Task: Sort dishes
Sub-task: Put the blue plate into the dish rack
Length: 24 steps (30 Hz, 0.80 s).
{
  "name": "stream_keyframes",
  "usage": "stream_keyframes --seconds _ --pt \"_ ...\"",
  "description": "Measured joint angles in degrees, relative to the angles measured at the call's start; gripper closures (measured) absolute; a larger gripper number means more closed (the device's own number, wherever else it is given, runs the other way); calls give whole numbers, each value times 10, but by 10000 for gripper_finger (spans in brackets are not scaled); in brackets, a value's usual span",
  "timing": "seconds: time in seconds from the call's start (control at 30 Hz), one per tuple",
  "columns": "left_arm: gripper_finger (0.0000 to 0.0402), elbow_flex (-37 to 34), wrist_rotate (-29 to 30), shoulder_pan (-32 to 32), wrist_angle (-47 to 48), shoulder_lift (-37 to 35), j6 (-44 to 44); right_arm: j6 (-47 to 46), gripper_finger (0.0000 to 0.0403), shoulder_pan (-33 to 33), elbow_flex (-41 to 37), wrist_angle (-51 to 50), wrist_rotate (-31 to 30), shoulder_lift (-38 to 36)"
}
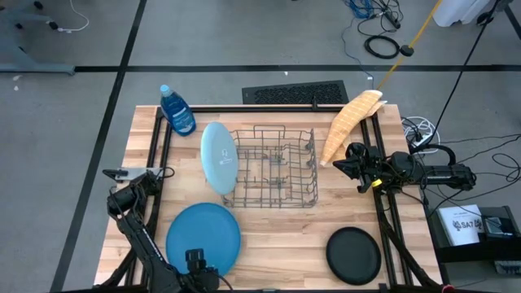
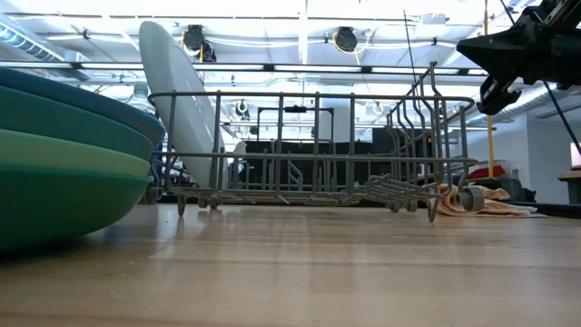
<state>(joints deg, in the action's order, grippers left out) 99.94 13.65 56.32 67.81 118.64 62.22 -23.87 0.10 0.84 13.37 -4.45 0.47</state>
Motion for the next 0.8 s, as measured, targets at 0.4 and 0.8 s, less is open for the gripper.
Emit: stream_keyframes --seconds 0.4,0.8 --pt "172 -32 -22 -1 2 3 4 -1 394 0 0 0 0 0" --pt "172 -36 -16 -5 37 3 5 1 394 0 0 0 0 0"
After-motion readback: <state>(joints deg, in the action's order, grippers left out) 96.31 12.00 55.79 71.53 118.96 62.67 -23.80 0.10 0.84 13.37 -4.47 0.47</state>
